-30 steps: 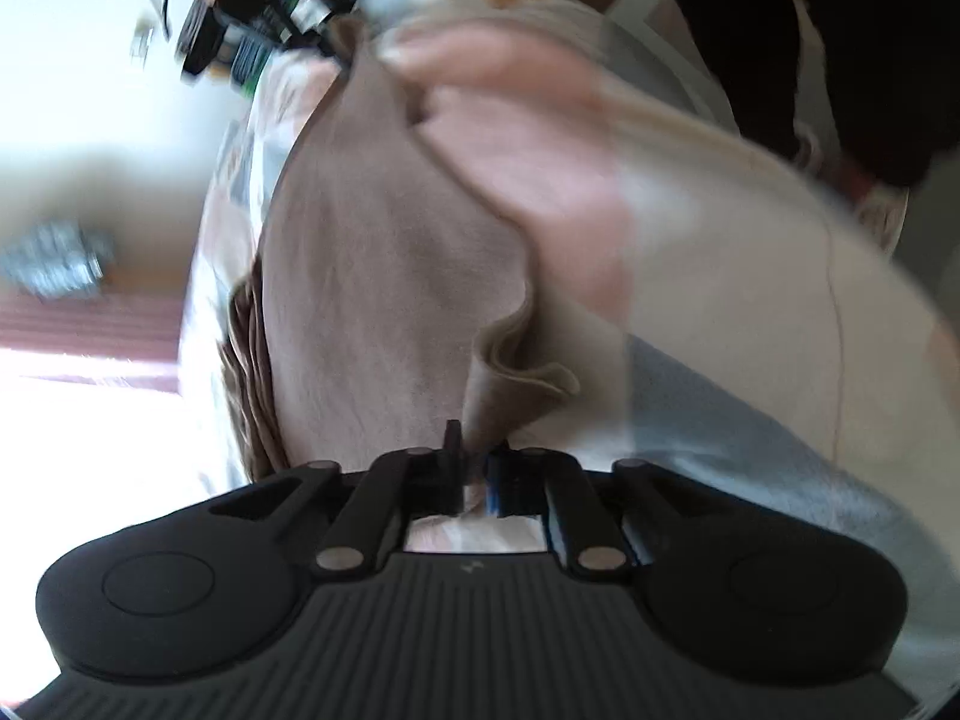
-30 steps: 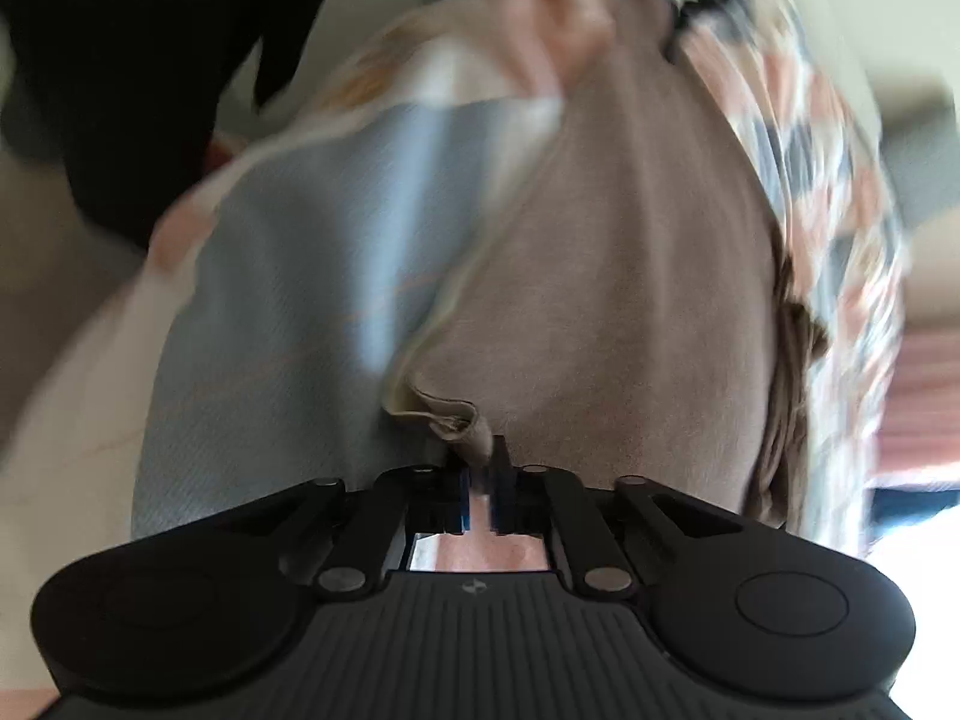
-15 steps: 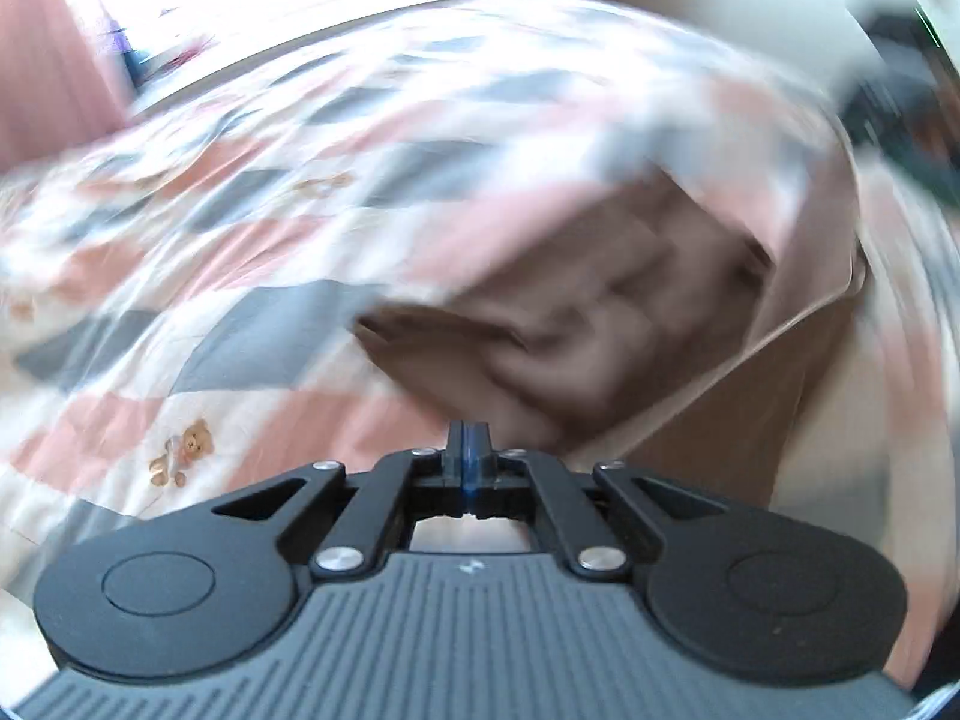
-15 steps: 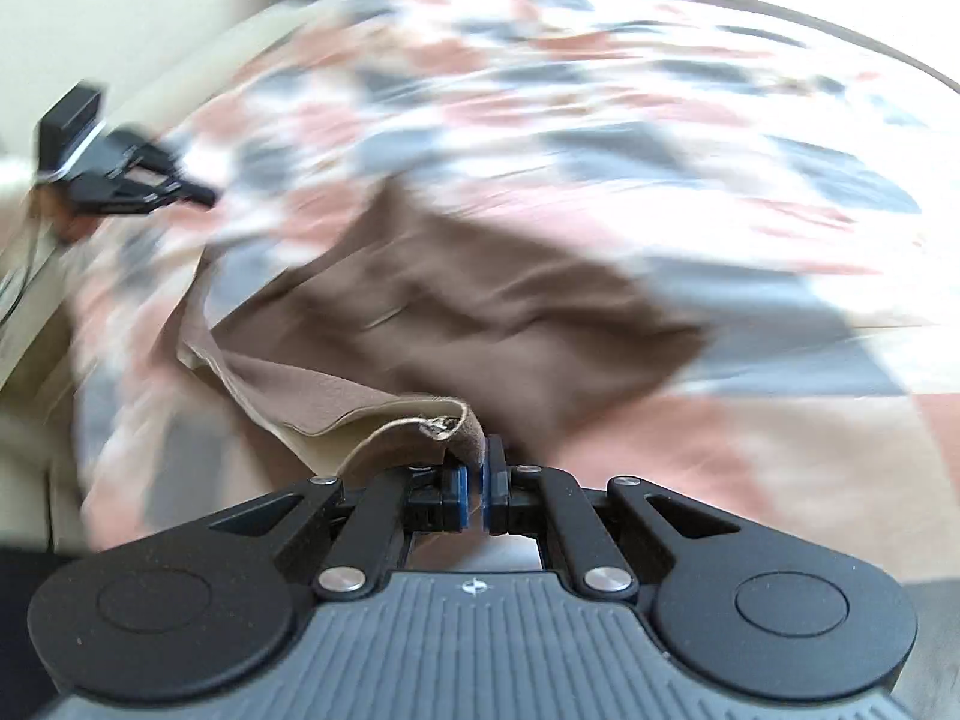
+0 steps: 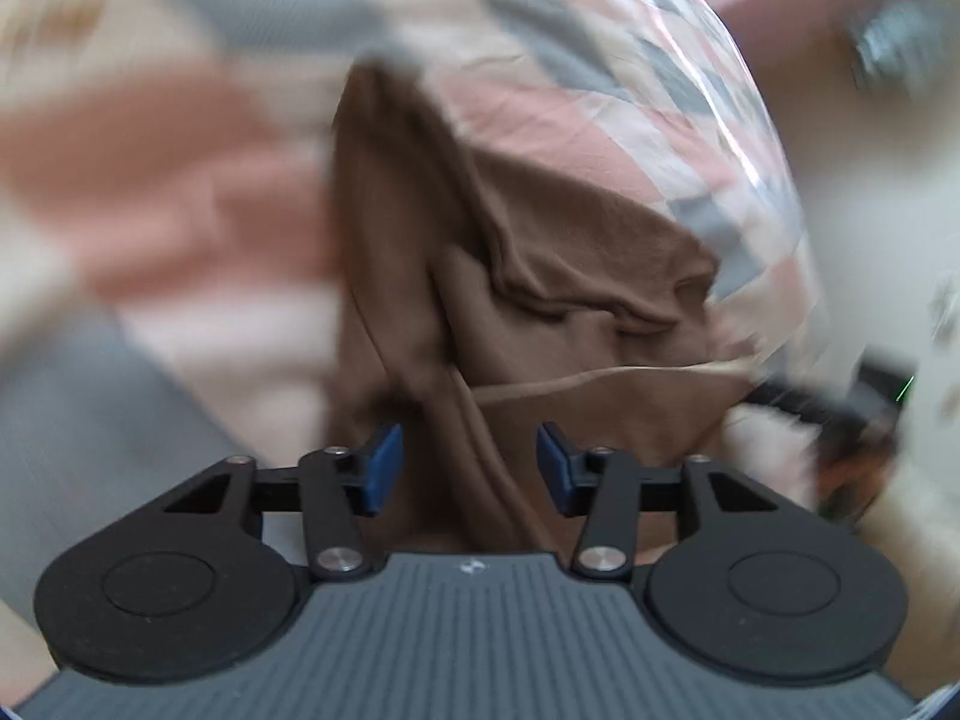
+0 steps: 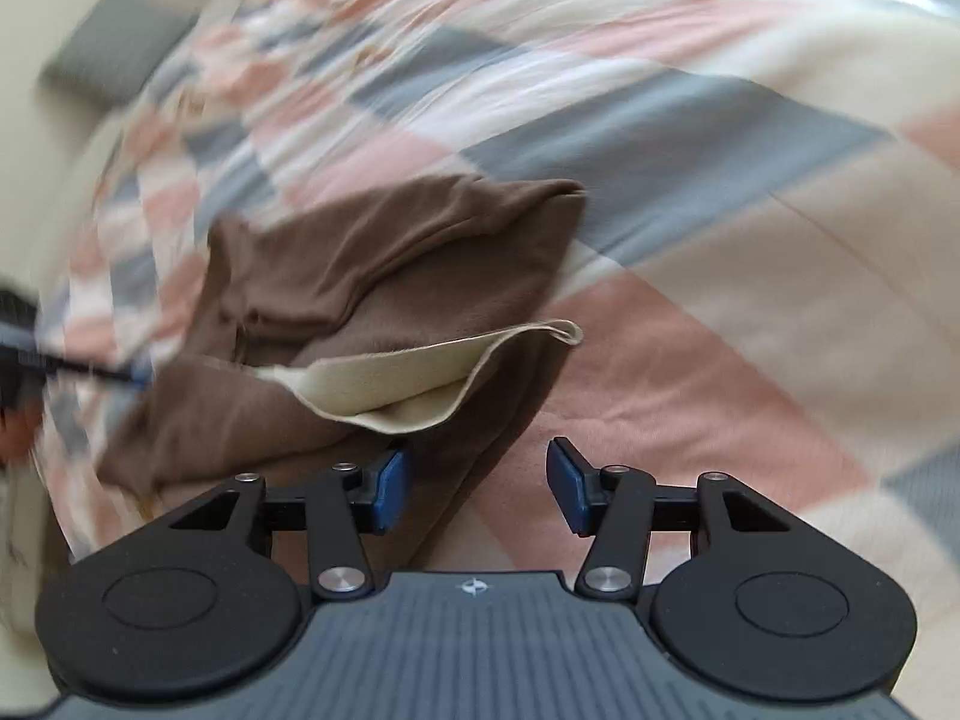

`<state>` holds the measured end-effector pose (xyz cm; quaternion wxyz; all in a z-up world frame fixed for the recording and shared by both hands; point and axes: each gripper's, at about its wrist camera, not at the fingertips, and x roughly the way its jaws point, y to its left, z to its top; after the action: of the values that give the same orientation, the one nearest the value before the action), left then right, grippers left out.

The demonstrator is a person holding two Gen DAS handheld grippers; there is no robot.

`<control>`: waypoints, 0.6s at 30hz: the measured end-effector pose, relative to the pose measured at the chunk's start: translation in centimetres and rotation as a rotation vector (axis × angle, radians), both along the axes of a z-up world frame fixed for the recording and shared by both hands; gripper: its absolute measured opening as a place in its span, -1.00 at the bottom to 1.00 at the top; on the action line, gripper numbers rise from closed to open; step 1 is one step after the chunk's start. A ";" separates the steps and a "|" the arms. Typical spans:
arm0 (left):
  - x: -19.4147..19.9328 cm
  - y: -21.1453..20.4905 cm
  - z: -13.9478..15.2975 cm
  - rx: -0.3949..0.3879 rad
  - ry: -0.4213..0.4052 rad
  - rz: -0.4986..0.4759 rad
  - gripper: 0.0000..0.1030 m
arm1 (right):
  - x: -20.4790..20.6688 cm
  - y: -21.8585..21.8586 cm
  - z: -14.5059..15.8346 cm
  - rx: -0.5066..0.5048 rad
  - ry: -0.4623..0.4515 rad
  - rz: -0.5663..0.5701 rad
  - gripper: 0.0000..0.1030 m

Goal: Fold clothes

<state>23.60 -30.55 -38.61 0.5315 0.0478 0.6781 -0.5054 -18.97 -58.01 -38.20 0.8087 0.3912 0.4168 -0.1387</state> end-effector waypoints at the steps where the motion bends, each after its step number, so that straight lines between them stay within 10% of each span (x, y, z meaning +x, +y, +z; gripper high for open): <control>1: 0.0 0.3 -0.5 0.019 0.037 0.037 -0.02 | 0.0 0.0 -0.2 0.003 -0.010 -0.016 0.01; 5: -0.4 -0.2 -2.4 0.044 0.068 0.064 -0.11 | 0.8 0.2 -1.2 -0.025 -0.013 -0.025 0.01; 8: -0.8 -0.6 -2.8 0.028 0.057 0.051 -0.83 | 0.8 0.2 -1.4 -0.042 -0.061 -0.051 -0.04; 11: -1.7 -0.7 -0.4 -0.043 -0.067 -0.025 -0.93 | 0.8 0.2 -0.7 -0.036 -0.148 -0.075 -0.91; 18: 0.2 -1.6 8.1 -0.272 -0.416 -0.111 -0.93 | 0.3 0.3 5.1 -0.118 -0.296 -0.128 -0.96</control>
<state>23.81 -32.17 -30.46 0.6325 0.1159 0.4763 -0.5997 -18.70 -57.71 -33.14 0.8723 0.3850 0.2586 -0.1548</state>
